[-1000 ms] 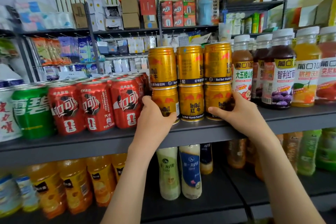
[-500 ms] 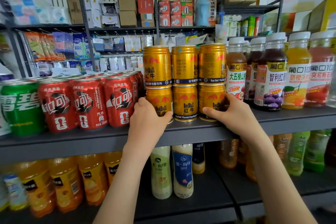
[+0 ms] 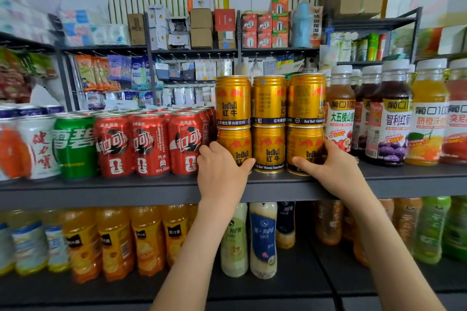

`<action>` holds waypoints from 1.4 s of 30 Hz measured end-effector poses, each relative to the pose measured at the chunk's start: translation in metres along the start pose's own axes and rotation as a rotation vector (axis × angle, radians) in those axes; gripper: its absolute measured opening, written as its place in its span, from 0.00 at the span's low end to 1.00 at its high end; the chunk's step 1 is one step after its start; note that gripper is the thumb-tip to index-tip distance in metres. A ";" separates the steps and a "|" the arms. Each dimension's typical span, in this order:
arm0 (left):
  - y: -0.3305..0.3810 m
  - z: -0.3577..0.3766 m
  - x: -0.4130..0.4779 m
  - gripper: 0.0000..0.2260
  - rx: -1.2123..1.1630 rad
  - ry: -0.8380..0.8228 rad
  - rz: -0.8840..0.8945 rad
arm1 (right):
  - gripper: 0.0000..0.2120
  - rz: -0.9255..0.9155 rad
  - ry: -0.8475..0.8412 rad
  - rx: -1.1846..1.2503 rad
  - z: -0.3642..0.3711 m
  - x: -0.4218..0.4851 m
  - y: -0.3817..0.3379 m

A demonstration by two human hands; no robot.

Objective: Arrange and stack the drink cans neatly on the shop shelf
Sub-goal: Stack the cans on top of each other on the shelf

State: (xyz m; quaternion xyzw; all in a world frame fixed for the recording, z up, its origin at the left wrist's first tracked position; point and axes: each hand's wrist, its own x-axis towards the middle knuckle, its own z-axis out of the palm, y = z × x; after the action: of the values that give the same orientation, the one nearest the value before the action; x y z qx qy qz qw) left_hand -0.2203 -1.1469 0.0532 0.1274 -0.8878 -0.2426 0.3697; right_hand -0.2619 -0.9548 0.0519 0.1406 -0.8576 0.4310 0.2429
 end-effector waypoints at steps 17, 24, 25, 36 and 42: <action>-0.006 0.000 -0.001 0.31 -0.100 -0.061 0.012 | 0.34 -0.167 0.355 -0.121 0.018 -0.022 -0.013; -0.021 -0.002 0.005 0.30 -0.165 -0.087 0.072 | 0.32 -0.199 0.233 -0.094 0.056 -0.037 -0.031; -0.022 -0.002 0.005 0.30 -0.175 -0.086 0.077 | 0.33 -0.191 0.222 -0.100 0.059 -0.036 -0.034; -0.027 0.000 0.006 0.25 -0.177 -0.047 0.113 | 0.37 -0.039 0.218 -0.233 0.079 -0.029 -0.055; -0.027 0.000 0.002 0.29 -0.105 -0.006 0.100 | 0.35 0.014 0.270 -0.288 0.085 -0.026 -0.059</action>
State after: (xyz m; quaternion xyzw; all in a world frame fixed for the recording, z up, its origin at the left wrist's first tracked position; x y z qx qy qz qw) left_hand -0.2211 -1.1708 0.0400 0.0627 -0.8803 -0.2705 0.3847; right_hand -0.2391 -1.0575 0.0342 0.0395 -0.8710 0.3205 0.3703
